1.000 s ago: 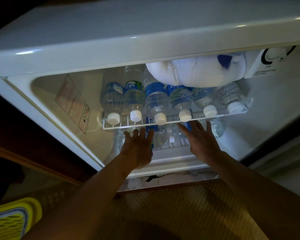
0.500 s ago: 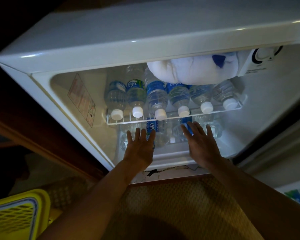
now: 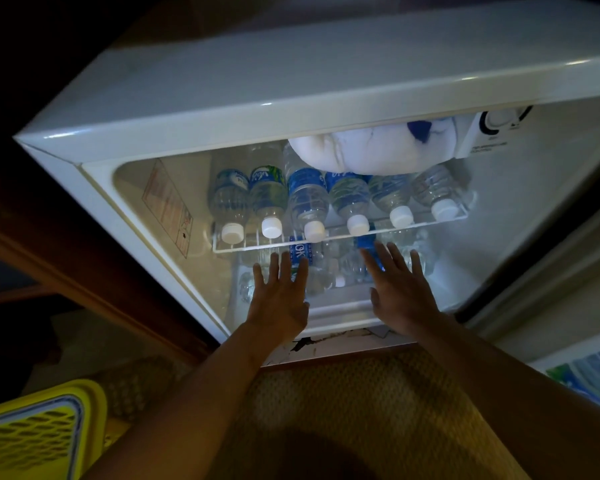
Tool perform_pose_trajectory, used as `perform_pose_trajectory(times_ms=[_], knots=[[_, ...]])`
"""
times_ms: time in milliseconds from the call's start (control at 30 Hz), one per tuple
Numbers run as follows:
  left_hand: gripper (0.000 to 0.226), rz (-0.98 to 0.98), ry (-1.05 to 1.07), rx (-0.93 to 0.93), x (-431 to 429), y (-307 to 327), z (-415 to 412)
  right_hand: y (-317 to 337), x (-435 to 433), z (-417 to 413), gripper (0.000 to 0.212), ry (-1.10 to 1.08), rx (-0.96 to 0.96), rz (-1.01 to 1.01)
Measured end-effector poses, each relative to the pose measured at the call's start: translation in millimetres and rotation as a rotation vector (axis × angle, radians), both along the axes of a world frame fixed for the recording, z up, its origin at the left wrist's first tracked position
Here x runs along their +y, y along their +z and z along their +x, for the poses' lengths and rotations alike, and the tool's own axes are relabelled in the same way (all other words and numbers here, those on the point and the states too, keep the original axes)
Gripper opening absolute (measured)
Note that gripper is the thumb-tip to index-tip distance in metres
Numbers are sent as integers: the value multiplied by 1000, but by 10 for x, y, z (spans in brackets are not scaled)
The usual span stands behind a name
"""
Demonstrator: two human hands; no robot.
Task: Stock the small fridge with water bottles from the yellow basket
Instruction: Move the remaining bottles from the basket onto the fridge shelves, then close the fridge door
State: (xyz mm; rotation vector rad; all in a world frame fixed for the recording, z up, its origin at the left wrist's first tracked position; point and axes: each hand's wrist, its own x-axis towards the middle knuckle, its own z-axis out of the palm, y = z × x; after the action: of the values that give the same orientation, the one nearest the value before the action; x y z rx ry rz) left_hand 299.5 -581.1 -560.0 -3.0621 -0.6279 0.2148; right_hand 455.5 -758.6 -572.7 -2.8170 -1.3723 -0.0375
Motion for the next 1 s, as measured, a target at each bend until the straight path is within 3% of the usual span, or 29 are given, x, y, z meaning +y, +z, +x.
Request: perform_pose_trajectory(times_ms=[233,433,533,767,900,1000], knots=[[80,-68,-92,-190,-432,545,-245,662,-371,-495,74,-87,-61,62],[78,-93,-237,-320,-1177,1172,-384,1583,-1261,-999,59,-80,-109,289],[76,-77,-322,-407,-1612,1517,-285,1998,-1859,-1124,47,-109,-263,349],[69,-100,-611,-536,-3067,2452,182,2659,-3680,-1143,33,-553,-598,581],[67,-105,-731,-506,-3888,2872,527,2947,-4571,-892,50,-973,-461,533],[68,-114,-732,-411,-4332,3025,701,2939,-4888,-742,58,-1029,-262,525]])
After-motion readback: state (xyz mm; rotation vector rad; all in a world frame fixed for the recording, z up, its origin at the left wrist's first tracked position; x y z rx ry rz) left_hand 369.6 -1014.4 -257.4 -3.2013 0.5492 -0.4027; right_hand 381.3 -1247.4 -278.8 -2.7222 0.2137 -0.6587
